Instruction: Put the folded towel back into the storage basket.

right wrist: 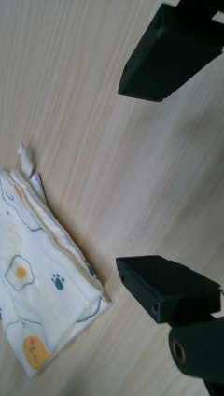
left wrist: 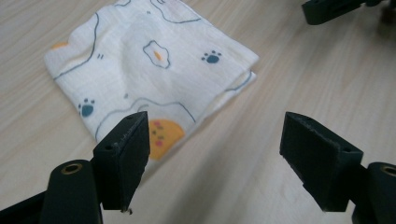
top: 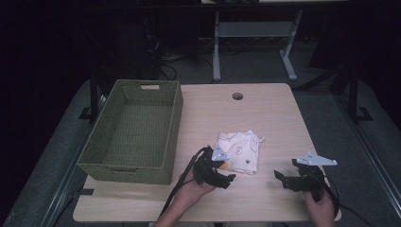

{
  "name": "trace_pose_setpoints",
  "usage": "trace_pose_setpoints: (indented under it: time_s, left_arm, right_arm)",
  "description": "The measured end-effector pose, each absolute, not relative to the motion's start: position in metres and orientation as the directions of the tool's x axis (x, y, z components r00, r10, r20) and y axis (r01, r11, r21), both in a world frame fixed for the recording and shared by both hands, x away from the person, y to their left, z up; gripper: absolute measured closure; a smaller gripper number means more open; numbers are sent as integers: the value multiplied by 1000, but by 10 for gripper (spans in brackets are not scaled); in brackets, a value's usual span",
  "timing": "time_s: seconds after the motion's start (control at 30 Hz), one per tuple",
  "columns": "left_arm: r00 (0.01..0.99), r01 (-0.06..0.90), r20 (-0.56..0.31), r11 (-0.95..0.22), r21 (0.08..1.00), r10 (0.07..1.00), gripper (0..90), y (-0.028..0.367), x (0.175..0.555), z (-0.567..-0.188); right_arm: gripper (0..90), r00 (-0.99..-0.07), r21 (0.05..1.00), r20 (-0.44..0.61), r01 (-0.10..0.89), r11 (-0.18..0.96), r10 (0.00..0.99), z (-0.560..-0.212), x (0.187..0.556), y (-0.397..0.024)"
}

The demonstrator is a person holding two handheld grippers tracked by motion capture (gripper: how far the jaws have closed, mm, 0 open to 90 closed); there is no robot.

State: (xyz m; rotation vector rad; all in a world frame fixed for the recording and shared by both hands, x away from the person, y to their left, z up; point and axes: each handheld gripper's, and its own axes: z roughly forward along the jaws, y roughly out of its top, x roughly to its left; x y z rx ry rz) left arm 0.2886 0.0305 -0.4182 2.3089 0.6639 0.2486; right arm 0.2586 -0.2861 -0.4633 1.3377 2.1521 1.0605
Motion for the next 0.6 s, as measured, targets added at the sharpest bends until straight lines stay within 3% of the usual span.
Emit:
trace_pose_setpoints:
  time_s: [0.6]
  left_arm:
    - [840, 420, 40, -695, 584, 542, 264, -19, 342, -420]
  right_arm:
    - [139, -479, 775, 59, 576, 262, 876, -463, 258, -286]
